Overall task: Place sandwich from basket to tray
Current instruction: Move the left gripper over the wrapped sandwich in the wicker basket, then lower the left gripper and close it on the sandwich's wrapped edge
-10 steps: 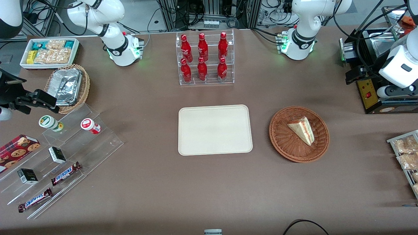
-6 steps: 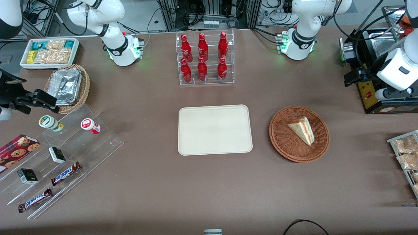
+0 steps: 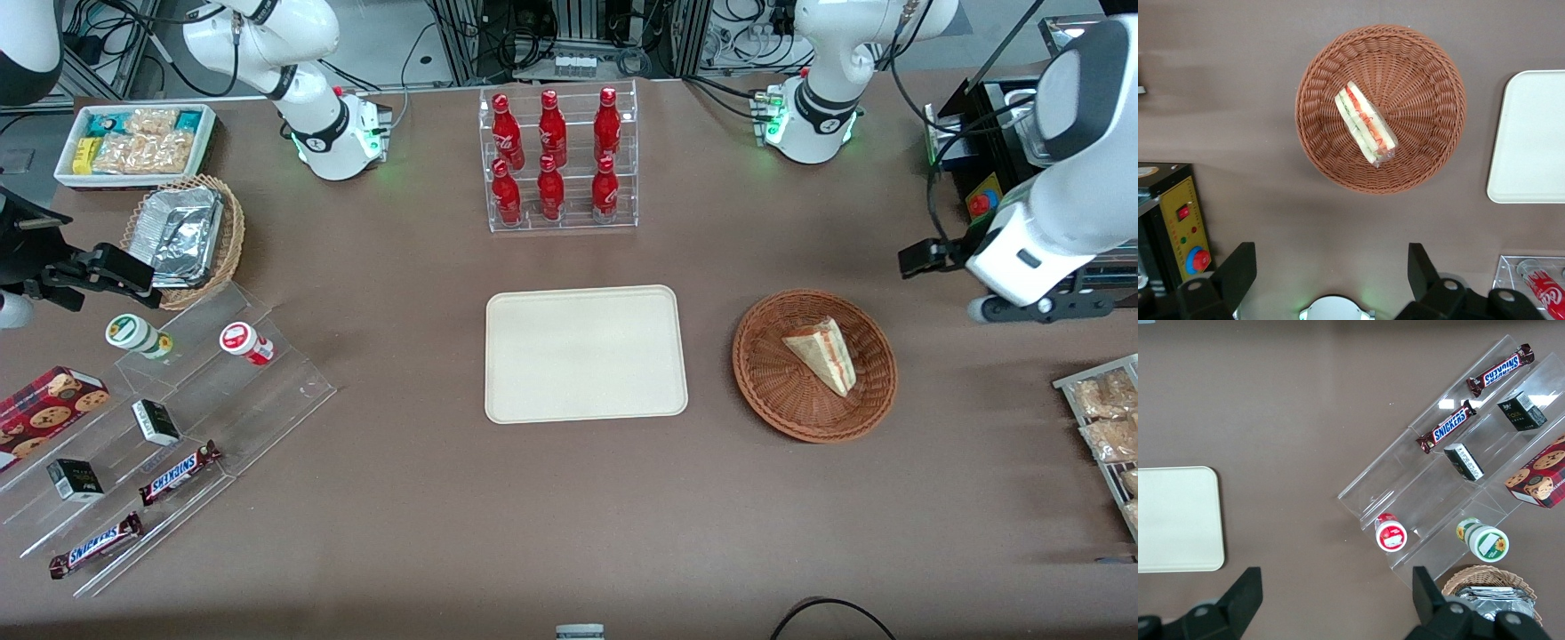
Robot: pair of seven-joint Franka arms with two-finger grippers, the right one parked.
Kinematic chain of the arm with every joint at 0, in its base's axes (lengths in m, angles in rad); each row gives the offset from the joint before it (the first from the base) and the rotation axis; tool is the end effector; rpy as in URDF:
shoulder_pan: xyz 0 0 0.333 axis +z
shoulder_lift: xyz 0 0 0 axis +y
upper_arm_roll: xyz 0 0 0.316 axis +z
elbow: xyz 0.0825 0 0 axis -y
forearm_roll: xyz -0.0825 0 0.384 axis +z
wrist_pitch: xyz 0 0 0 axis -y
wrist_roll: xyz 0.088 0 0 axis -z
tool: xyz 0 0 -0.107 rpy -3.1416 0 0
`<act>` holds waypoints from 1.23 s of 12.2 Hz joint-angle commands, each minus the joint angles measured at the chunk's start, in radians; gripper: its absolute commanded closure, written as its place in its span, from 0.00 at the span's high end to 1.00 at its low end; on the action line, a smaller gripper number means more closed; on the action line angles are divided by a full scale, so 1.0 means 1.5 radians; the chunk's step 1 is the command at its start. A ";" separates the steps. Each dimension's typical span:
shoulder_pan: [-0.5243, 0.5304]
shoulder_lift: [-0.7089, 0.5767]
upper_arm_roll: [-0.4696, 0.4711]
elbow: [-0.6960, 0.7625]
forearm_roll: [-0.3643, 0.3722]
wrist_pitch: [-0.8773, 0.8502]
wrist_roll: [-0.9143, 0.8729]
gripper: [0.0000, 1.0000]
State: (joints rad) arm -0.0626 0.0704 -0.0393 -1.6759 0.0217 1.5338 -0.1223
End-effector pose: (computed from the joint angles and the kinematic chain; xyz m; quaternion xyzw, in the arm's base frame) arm 0.5579 -0.0540 0.5335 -0.9943 -0.0093 0.1043 0.0212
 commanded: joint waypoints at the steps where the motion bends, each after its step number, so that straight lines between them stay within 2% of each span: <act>1: -0.003 -0.014 0.001 -0.062 -0.004 0.058 0.000 1.00; 10: -0.003 -0.012 -0.014 -0.313 0.005 0.401 -0.033 1.00; 15: -0.003 -0.006 -0.023 -0.341 0.005 0.448 -0.208 1.00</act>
State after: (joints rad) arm -0.0629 0.0765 -0.0661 -2.1658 0.0221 2.1754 -0.3365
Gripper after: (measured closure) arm 0.000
